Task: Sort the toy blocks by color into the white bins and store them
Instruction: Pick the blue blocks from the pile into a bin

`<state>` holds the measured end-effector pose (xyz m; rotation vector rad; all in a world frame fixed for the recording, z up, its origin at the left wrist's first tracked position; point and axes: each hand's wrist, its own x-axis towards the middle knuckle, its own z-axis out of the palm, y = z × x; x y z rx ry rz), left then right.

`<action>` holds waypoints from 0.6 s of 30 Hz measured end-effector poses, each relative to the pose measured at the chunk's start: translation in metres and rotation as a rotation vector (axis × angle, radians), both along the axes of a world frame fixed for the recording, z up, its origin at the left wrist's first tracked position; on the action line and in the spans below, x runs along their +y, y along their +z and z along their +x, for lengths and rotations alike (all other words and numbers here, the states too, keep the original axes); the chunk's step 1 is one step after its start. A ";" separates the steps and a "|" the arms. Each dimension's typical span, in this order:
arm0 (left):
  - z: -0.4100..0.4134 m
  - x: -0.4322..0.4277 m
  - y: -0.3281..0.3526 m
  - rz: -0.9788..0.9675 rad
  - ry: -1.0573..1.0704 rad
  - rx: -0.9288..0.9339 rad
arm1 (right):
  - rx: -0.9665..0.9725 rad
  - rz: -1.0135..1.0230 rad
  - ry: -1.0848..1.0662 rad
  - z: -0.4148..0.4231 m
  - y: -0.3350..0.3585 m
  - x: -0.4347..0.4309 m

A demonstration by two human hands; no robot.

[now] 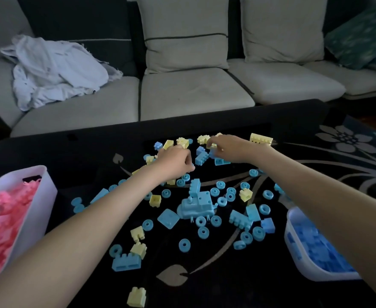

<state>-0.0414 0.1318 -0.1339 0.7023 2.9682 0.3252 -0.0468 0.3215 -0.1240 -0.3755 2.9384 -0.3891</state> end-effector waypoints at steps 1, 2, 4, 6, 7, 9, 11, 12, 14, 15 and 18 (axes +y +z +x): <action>-0.001 -0.001 0.001 0.048 -0.003 -0.012 | -0.023 0.036 0.003 -0.001 -0.001 -0.002; -0.002 -0.002 0.003 0.117 0.003 -0.021 | -0.041 0.061 -0.002 -0.003 0.000 -0.003; -0.006 -0.002 0.009 0.264 0.022 -0.016 | -0.072 0.069 -0.024 -0.005 0.002 -0.004; -0.012 -0.001 0.014 0.356 0.022 0.018 | -0.085 0.058 -0.050 -0.006 0.003 -0.004; -0.015 0.000 0.015 0.372 0.020 0.031 | -0.087 0.057 -0.074 -0.008 0.003 -0.004; -0.020 0.004 0.016 0.366 0.027 0.026 | -0.074 0.051 -0.113 -0.010 0.001 -0.004; -0.024 0.012 0.018 0.333 0.035 -0.015 | -0.052 0.003 -0.125 -0.013 -0.002 -0.003; -0.026 0.016 0.019 0.319 0.043 -0.043 | -0.029 -0.048 -0.129 -0.014 -0.002 -0.002; -0.033 0.027 0.019 0.285 0.080 -0.085 | 0.055 -0.152 -0.147 -0.014 0.004 0.002; -0.037 0.033 0.019 0.245 0.108 -0.099 | 0.065 -0.201 -0.186 -0.013 0.009 0.005; -0.045 0.044 0.016 0.080 0.149 -0.128 | 0.069 -0.308 -0.408 -0.015 0.020 0.022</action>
